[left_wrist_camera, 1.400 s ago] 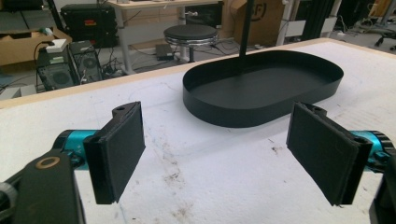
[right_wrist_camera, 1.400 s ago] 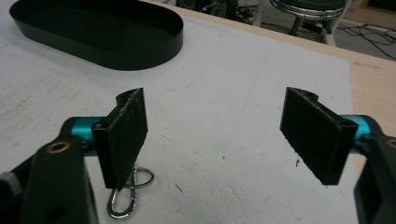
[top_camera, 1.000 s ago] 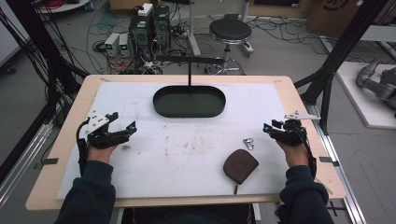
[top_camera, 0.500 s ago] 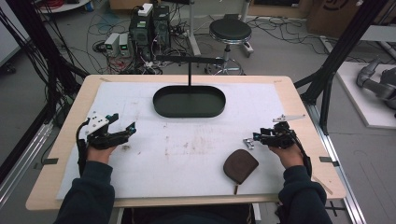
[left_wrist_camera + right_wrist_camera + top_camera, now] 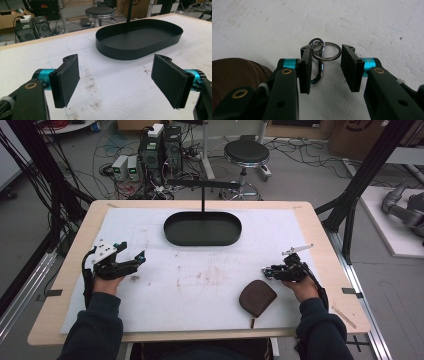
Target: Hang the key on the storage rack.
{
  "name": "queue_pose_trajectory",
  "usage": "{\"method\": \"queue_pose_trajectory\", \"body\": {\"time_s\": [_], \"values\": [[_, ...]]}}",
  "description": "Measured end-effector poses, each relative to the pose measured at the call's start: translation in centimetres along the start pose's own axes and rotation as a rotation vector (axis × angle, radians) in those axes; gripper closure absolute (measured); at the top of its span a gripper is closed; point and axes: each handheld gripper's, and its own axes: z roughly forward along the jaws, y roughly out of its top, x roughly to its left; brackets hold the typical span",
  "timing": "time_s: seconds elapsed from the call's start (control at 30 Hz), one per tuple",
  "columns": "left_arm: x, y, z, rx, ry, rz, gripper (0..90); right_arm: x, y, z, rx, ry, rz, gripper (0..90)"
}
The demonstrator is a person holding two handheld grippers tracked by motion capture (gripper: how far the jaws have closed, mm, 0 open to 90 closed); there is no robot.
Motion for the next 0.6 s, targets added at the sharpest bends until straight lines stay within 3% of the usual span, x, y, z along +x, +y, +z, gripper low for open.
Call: {"method": "queue_pose_trajectory", "body": {"time_s": [0.07, 0.13, 0.2, 0.23, 0.33, 0.4, 0.5, 0.53, 0.6], "values": [[0.0, 0.0, 0.0, 0.002, -0.001, 0.000, 22.5, 0.1, 0.1, -0.2, 0.002, -0.019, -0.046, 65.9], [0.0, 0.0, 0.0, 0.004, 0.001, 0.001, 22.5, 0.1, 0.2, -0.6, 0.005, -0.040, -0.099, 74.4], [0.0, 0.0, 0.0, 0.004, 0.002, -0.001, 22.5, 0.1, 0.2, -0.8, 0.003, -0.096, -0.162, 76.0], [0.0, 0.0, 0.1, 0.005, 0.000, -0.001, 22.5, 0.0, 0.3, -0.9, 0.004, -0.120, -0.169, 76.9], [0.0, 0.0, 0.0, 0.005, 0.001, 0.000, 22.5, -0.2, 0.3, -0.9, -0.006, -0.195, -0.169, 79.8], [0.0, 0.0, 0.0, 0.005, 0.002, -0.002, 22.5, -0.5, 0.3, -1.2, -0.025, -0.208, -0.122, 79.7], [0.1, -0.1, 0.0, 0.006, 0.002, -0.003, 22.5, -0.9, 0.2, -1.3, -0.055, -0.156, -0.047, 76.6], [0.1, -0.1, 0.0, 0.007, 0.001, -0.003, 22.5, -0.9, 0.2, -1.3, -0.055, -0.156, -0.047, 76.6], [0.1, -0.1, 0.0, 0.007, 0.003, -0.002, 22.5, -0.8, 0.1, -1.0, -0.068, -0.103, -0.023, 73.9]]}}
